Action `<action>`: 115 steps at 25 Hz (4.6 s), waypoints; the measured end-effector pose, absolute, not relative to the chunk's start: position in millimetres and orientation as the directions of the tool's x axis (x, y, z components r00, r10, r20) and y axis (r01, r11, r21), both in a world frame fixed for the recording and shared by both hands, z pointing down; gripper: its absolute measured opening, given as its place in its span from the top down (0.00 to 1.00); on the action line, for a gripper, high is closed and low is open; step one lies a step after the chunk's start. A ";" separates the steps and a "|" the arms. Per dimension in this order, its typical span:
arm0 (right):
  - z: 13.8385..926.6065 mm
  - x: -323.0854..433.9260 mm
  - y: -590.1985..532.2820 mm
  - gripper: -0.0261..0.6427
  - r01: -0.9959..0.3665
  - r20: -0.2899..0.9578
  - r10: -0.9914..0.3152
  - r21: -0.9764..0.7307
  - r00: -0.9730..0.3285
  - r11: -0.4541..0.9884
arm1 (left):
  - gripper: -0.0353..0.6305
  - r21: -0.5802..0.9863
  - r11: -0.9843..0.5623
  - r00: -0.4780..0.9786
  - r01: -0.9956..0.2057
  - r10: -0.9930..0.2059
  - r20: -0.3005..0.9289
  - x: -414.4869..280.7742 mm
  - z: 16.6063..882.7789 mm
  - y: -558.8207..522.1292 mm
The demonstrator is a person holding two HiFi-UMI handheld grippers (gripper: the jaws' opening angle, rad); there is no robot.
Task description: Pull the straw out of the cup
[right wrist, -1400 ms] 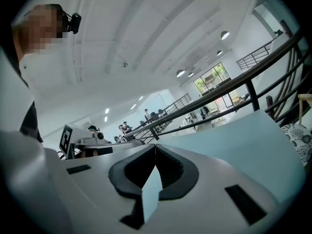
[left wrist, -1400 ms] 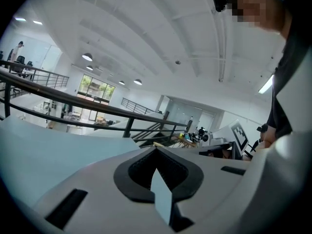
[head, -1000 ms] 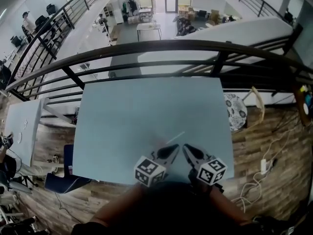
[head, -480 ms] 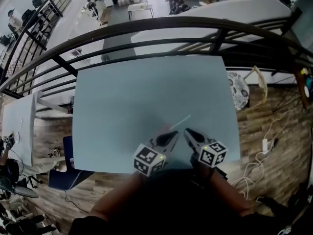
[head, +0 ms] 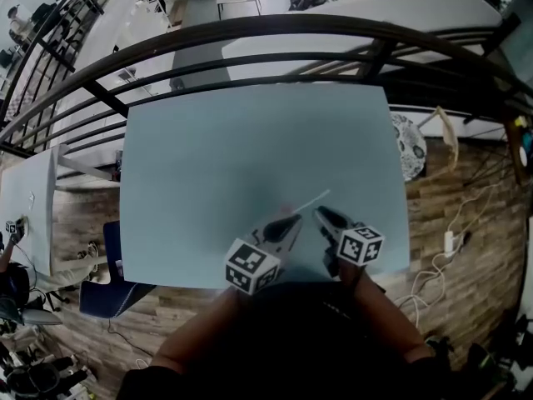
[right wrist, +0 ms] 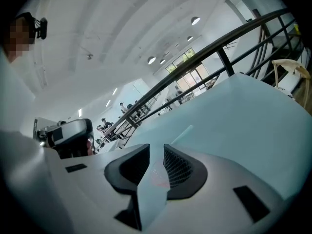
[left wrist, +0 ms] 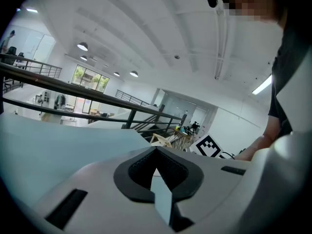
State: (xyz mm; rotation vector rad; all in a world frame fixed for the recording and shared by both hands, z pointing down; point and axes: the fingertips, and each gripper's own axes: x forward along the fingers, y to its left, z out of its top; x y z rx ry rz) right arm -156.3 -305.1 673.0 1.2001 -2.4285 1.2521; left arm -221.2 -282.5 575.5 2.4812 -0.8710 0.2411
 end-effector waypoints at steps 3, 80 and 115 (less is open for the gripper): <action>690.9 -154.3 -308.5 0.83 -0.718 0.485 -0.571 -0.629 -0.663 0.298 | 0.93 0.398 -0.668 0.778 -0.629 -0.542 0.319 -221.0 575.4 -283.7; 545.3 -78.8 -194.1 0.90 -0.577 0.252 -0.531 -0.516 -0.809 0.633 | 0.93 0.351 -0.596 0.687 -0.722 -0.676 0.265 -134.5 521.9 -160.5; 532.4 -128.3 -42.1 0.90 -0.552 0.220 -0.518 -0.495 -0.827 0.671 | 0.93 0.306 -0.573 0.645 -0.761 -0.720 0.256 -204.8 512.2 -10.6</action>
